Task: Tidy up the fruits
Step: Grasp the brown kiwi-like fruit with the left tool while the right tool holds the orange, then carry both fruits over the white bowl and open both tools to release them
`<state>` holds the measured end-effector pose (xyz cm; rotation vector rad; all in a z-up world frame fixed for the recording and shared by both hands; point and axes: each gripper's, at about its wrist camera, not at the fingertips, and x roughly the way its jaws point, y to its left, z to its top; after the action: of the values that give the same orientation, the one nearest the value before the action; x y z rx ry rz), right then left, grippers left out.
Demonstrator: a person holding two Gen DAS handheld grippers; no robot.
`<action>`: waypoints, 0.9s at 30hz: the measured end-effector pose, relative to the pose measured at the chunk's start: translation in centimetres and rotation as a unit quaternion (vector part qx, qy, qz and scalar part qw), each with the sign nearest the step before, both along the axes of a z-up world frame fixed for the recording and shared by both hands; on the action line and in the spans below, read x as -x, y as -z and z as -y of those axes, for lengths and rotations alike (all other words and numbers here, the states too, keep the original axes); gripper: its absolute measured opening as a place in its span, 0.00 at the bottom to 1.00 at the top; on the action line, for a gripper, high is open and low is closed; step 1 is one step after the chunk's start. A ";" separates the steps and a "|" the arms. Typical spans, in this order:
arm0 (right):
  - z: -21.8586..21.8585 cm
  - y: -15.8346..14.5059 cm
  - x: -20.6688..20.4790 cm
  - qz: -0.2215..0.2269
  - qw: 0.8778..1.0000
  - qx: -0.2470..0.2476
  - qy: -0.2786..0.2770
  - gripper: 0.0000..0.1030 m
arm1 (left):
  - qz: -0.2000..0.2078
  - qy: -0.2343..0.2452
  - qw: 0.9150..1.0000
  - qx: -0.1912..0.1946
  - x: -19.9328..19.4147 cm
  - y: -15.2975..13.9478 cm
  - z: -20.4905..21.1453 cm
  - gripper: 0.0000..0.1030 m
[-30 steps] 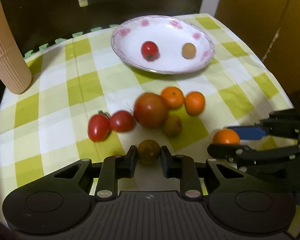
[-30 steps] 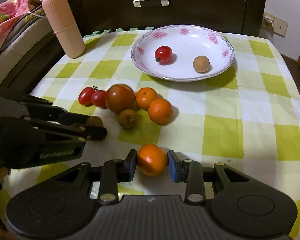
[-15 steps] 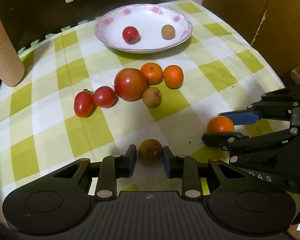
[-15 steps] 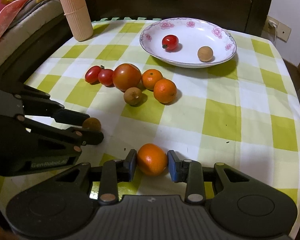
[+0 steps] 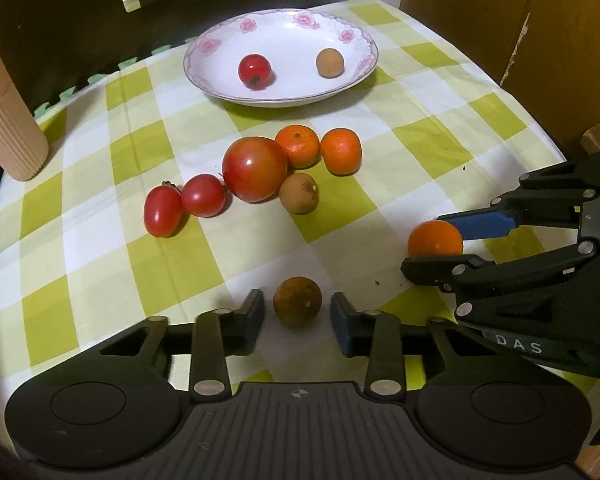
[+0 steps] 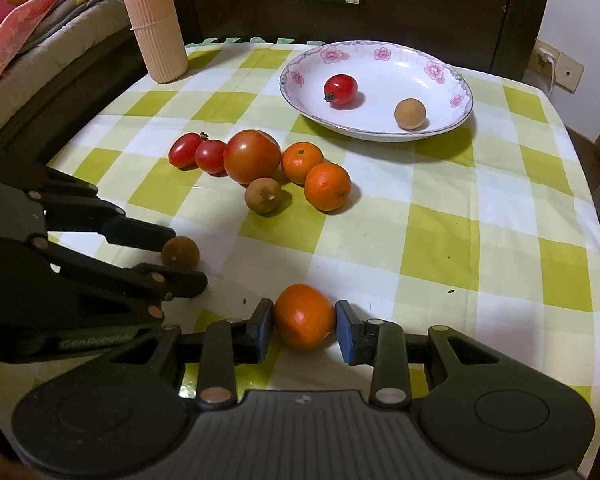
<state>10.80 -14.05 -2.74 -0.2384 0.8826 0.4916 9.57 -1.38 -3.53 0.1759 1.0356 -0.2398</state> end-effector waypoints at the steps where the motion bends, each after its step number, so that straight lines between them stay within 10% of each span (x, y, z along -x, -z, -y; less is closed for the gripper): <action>1: 0.0 0.0 0.0 0.001 1.000 0.000 0.001 0.31 | -0.001 -0.001 1.000 0.002 0.0 0.0 0.0 0.36; 27: -0.2 -2.9 -1.3 0.026 0.998 -0.044 0.030 0.31 | 0.030 -0.034 0.998 0.045 -2.0 -3.0 -0.8 0.32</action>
<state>12.07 -13.83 0.16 -0.1435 0.8141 0.4653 11.58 -0.56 -0.58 0.0663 0.9678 -0.2184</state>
